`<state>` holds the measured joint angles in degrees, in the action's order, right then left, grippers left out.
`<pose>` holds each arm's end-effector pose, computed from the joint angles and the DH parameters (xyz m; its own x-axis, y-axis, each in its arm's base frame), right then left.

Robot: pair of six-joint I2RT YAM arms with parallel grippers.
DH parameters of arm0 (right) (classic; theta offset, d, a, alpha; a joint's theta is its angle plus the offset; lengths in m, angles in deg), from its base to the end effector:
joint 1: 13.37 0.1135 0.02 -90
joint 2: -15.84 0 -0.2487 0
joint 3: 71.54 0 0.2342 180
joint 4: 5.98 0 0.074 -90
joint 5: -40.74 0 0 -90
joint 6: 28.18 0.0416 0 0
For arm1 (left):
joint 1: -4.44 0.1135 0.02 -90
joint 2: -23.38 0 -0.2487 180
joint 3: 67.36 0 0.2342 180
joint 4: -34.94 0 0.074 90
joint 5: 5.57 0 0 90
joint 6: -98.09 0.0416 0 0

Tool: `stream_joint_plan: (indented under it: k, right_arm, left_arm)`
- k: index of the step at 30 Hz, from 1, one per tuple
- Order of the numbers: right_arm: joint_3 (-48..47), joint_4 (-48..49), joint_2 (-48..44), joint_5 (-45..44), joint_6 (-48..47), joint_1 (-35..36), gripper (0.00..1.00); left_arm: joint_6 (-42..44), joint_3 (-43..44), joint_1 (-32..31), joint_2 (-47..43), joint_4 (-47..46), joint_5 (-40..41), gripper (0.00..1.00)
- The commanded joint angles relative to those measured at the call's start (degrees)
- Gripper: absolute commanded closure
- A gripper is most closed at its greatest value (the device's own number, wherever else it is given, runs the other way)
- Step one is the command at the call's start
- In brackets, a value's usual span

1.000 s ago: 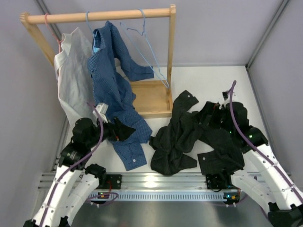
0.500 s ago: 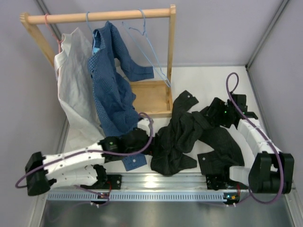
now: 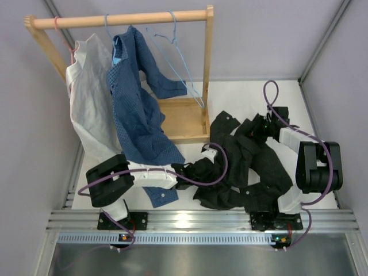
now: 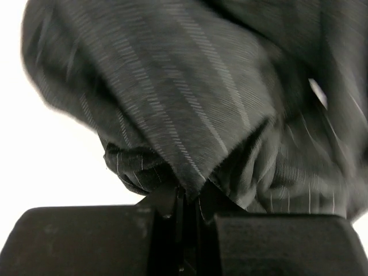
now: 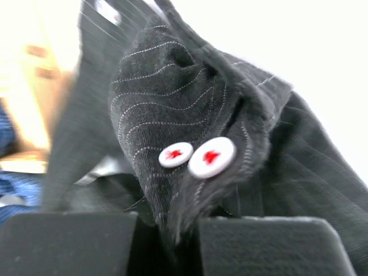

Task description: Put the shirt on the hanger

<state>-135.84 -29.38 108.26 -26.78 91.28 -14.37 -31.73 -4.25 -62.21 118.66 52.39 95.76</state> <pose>0.3073 0.0105 0.1636 -0.7906 0.4683 -0.3946 0.1919 0.8013 0.5666 0.1325 -0.2864 0.1490 -0.7761 0.2135 -0.5934 0.4593 0.8361 -0.2999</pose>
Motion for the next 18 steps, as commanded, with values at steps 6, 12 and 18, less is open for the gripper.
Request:
stream_joint_plan:
  k: [6, 12, 18]
  right_arm:
    - [-21.0, 3.6, -6.1, 14.4, -8.3, 4.4, 1.00]
    - [-29.0, -10.4, -13.7, 16.8, -21.3, 11.7, 1.00]
    - [-13.2, -13.9, -28.7, 17.4, -23.4, 14.3, 0.91]
  left_arm:
    - [15.6, 0.7, -16.7, -1.4, -21.1, -3.2, 1.00]
    - [18.2, 6.0, -22.9, 5.9, -24.8, -8.4, 0.94]
    - [17.3, 7.5, -22.8, 1.5, -9.4, 3.0, 0.02]
